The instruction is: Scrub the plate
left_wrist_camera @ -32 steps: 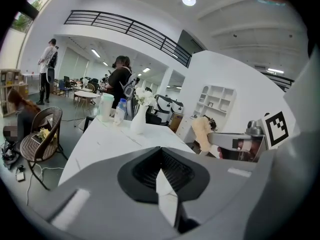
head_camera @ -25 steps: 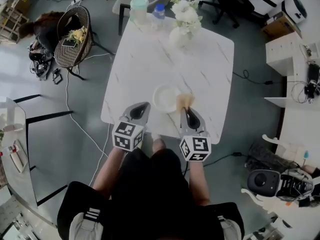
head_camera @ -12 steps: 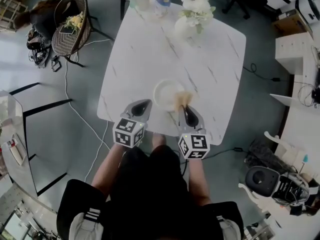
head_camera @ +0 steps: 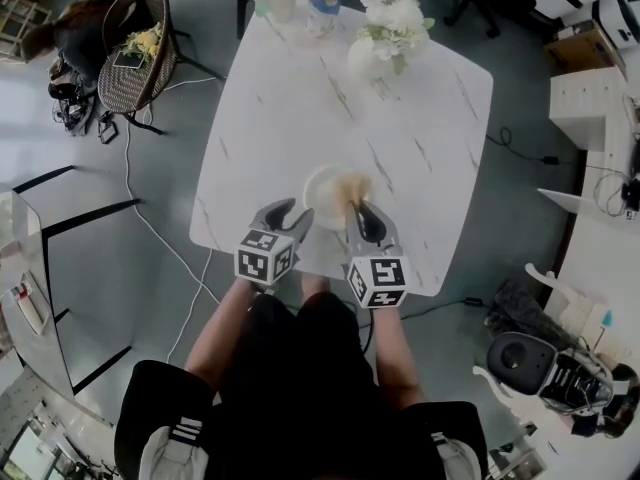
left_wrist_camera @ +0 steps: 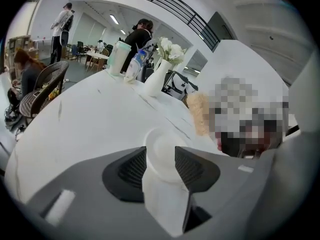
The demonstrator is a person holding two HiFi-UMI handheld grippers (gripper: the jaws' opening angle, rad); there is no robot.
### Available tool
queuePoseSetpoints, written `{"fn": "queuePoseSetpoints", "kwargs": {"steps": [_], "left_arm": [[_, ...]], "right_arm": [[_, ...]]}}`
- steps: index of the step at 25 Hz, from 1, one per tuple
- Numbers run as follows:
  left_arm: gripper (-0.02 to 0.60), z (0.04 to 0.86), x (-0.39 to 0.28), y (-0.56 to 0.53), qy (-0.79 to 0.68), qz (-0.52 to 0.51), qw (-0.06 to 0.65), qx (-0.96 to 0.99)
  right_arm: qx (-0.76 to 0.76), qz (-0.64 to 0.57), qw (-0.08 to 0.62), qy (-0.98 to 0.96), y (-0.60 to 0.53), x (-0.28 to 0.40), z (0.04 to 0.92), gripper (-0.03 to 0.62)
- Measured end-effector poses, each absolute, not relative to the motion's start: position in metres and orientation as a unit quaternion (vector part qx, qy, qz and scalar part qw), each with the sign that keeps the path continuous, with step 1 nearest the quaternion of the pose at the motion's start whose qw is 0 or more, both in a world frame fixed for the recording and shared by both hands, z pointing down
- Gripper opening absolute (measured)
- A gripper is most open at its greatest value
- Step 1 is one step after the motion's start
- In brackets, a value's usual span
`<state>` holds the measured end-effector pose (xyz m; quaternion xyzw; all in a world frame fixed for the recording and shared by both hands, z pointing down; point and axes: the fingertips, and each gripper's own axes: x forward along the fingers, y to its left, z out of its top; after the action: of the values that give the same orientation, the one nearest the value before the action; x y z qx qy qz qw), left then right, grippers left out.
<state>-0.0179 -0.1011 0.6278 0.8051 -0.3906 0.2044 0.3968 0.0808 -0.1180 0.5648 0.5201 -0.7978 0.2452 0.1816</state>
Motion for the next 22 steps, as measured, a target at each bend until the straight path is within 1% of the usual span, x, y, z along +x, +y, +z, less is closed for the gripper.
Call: {"fn": "queuePoseSetpoints", "kwargs": {"steps": [5, 8, 10, 15, 22], "left_arm": [[0.186, 0.647, -0.014, -0.107, -0.387, 0.217, 0.411, 0.796], [0.164, 0.656, -0.013, -0.109, -0.388, 0.223, 0.416, 0.791], [0.124, 0.66, -0.013, -0.109, -0.387, 0.221, 0.423, 0.789], [0.107, 0.67, -0.01, -0.108, -0.389, 0.22, 0.438, 0.78], [0.057, 0.679, -0.013, -0.109, -0.405, 0.222, 0.442, 0.769]], "right_arm": [[0.504, 0.249, 0.191, -0.805, -0.132, 0.068, 0.58, 0.046], [0.492, 0.255, 0.199, -0.808, -0.137, 0.061, 0.592, 0.046], [0.483, 0.257, 0.204, -0.812, -0.139, 0.056, 0.599, 0.046], [0.455, 0.26, 0.23, -0.82, -0.141, 0.041, 0.622, 0.046], [0.433, 0.262, 0.263, -0.821, -0.137, 0.033, 0.647, 0.046]]}}
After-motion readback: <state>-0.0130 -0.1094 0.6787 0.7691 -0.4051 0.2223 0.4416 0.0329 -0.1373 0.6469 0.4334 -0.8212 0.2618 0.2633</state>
